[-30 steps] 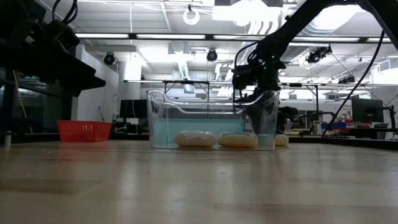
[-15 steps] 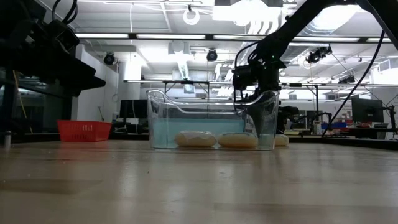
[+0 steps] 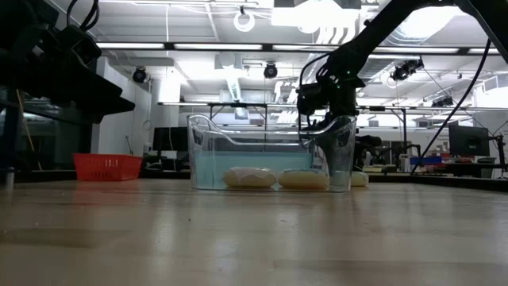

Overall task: Pick & Place Food Item
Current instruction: Put the green donut into the transparent bin

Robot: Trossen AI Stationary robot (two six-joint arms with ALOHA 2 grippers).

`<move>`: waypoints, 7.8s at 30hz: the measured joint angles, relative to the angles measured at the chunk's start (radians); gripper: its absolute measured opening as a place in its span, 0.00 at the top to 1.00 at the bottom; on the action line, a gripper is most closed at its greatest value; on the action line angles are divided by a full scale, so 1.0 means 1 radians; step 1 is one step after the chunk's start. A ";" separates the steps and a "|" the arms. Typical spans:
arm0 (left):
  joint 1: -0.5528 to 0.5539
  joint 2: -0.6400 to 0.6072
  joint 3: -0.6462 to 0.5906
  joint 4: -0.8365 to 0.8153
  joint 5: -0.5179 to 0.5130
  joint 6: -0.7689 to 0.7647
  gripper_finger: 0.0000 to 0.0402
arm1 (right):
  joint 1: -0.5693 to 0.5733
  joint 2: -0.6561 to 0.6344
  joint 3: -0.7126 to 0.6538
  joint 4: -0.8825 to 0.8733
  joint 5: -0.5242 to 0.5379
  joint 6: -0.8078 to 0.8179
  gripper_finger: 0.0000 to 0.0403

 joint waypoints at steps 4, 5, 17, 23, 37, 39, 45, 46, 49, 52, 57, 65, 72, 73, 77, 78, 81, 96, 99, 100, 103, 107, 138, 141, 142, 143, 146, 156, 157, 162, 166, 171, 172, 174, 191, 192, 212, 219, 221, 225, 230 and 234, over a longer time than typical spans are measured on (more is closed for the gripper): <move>0.000 0.000 0.000 0.000 0.000 0.000 0.44 | 0.000 0.000 0.000 0.000 0.000 -0.001 0.68; 0.000 0.000 0.000 0.000 0.000 0.000 0.44 | 0.000 0.000 0.000 0.000 0.001 -0.002 0.67; 0.000 0.000 0.000 0.000 0.000 0.000 0.44 | 0.002 0.000 0.000 -0.004 0.002 -0.002 0.58; 0.000 0.000 0.000 0.000 0.000 0.000 0.44 | 0.007 0.000 0.000 -0.008 0.010 0.006 0.58; 0.000 0.000 0.000 0.000 0.000 0.000 0.44 | 0.015 0.003 0.000 0.007 0.021 0.140 0.58; 0.000 0.000 0.000 0.000 0.000 0.000 0.44 | 0.015 0.003 0.000 0.007 0.025 0.141 0.58; 0.000 0.000 0.000 0.000 0.000 0.000 0.44 | 0.015 0.003 0.000 0.007 0.047 0.140 0.58; 0.000 0.000 0.000 0.000 0.000 0.000 0.44 | 0.015 0.003 0.000 0.007 0.051 0.140 0.58; 0.000 0.000 0.000 0.000 0.000 0.000 0.44 | 0.015 0.003 0.000 0.006 0.053 0.134 0.58; 0.000 0.000 0.000 0.000 0.000 0.000 0.44 | 0.015 0.003 0.000 0.005 0.053 0.131 0.58; 0.000 0.000 0.000 0.000 0.000 0.000 0.44 | 0.015 0.004 0.000 0.005 0.065 0.130 0.62; 0.000 0.000 0.000 0.000 0.000 0.000 0.44 | 0.015 0.004 0.000 0.007 0.066 0.157 0.72; 0.000 0.000 0.000 0.000 0.000 0.000 0.44 | 0.015 0.004 0.000 0.007 0.066 0.156 0.74; 0.000 0.000 0.000 0.000 0.000 0.000 0.44 | 0.015 0.004 0.000 0.007 0.069 0.156 0.74; 0.000 0.000 0.000 0.000 0.000 0.000 0.44 | 0.015 0.004 0.000 0.008 0.070 0.156 0.77; 0.000 0.000 0.000 0.000 0.000 0.000 0.44 | 0.015 0.004 0.000 0.008 0.070 0.156 0.78; 0.000 0.000 0.000 0.000 0.000 0.000 0.44 | 0.015 0.004 0.000 0.008 0.070 0.156 0.80; 0.000 0.000 0.000 0.000 0.000 0.000 0.44 | 0.012 -0.016 0.000 0.006 0.080 0.133 0.84; 0.000 0.000 0.000 0.000 0.000 0.000 0.44 | 0.012 -0.052 0.000 -0.006 0.095 0.132 0.84; 0.000 0.000 0.000 0.000 0.000 0.000 0.44 | 0.012 -0.066 0.000 -0.015 0.099 0.132 0.84; 0.000 0.000 0.000 0.000 0.000 0.000 0.44 | 0.012 -0.112 0.000 -0.041 0.106 0.129 0.84; 0.000 0.000 0.000 0.000 0.000 0.000 0.44 | 0.012 -0.180 0.000 -0.059 0.106 0.123 0.84; 0.000 0.000 0.000 0.000 0.000 0.000 0.44 | 0.113 -0.429 0.000 -0.014 0.017 0.049 0.84; 0.000 0.000 0.000 0.000 0.000 0.000 0.44 | 0.138 -0.429 0.000 0.019 -0.025 0.031 0.84; 0.000 0.000 0.000 0.000 0.000 0.000 0.44 | 0.148 -0.429 0.000 0.032 -0.040 0.027 0.84; 0.000 0.000 0.000 0.000 0.000 0.000 0.44 | 0.156 -0.429 0.000 0.046 -0.056 0.025 0.84; 0.000 0.000 0.000 0.000 0.000 0.000 0.44 | 0.185 -0.429 0.000 0.081 -0.118 0.023 0.84; 0.000 0.000 0.000 0.000 0.000 0.000 0.44 | 0.313 -0.429 0.000 0.222 -0.280 -0.006 0.84; 0.000 0.000 0.000 0.000 0.000 0.000 0.44 | 0.326 -0.429 0.000 0.239 -0.289 -0.008 0.84; 0.000 0.000 0.000 0.000 0.000 0.000 0.44 | 0.388 -0.429 0.000 0.320 -0.317 -0.022 0.84; 0.000 0.000 0.000 0.000 0.000 0.000 0.44 | 0.425 -0.429 0.000 0.347 -0.291 -0.022 0.84; 0.000 0.000 0.000 0.000 0.000 0.000 0.44 | 0.447 -0.429 0.000 0.346 -0.186 -0.022 0.84; 0.000 0.000 0.000 0.000 0.000 0.000 0.44 | 0.449 -0.429 0.000 0.346 -0.166 -0.022 0.84; 0.000 0.000 0.000 0.000 0.000 0.000 0.44 | 0.452 -0.421 0.000 0.346 -0.151 -0.024 0.84; 0.000 0.000 0.000 0.008 0.000 0.000 0.44 | 0.453 -0.251 0.000 0.305 -0.143 -0.103 0.84; 0.000 0.000 0.000 0.008 0.000 0.000 0.44 | 0.454 -0.244 0.000 0.306 -0.143 -0.114 0.84; 0.000 0.000 0.000 0.007 0.000 0.000 0.44 | 0.502 -0.228 0.000 0.218 0.060 -0.177 0.84; 0.000 0.000 0.000 0.010 0.000 0.000 0.44 | 0.526 -0.157 0.002 0.190 0.068 -0.161 0.84; 0.000 0.000 0.000 0.011 0.000 0.000 0.44 | 0.526 -0.137 -0.001 0.188 0.060 -0.154 0.84; 0.000 0.000 0.000 0.015 0.000 0.000 0.44 | 0.524 -0.133 0.000 0.211 0.047 -0.152 0.84; 0.000 0.000 0.000 0.018 0.000 0.000 0.44 | 0.524 -0.134 0.000 0.218 0.051 -0.152 0.84; 0.000 0.000 0.000 0.018 0.000 0.000 0.44 | 0.524 -0.134 0.000 0.218 0.050 -0.155 0.83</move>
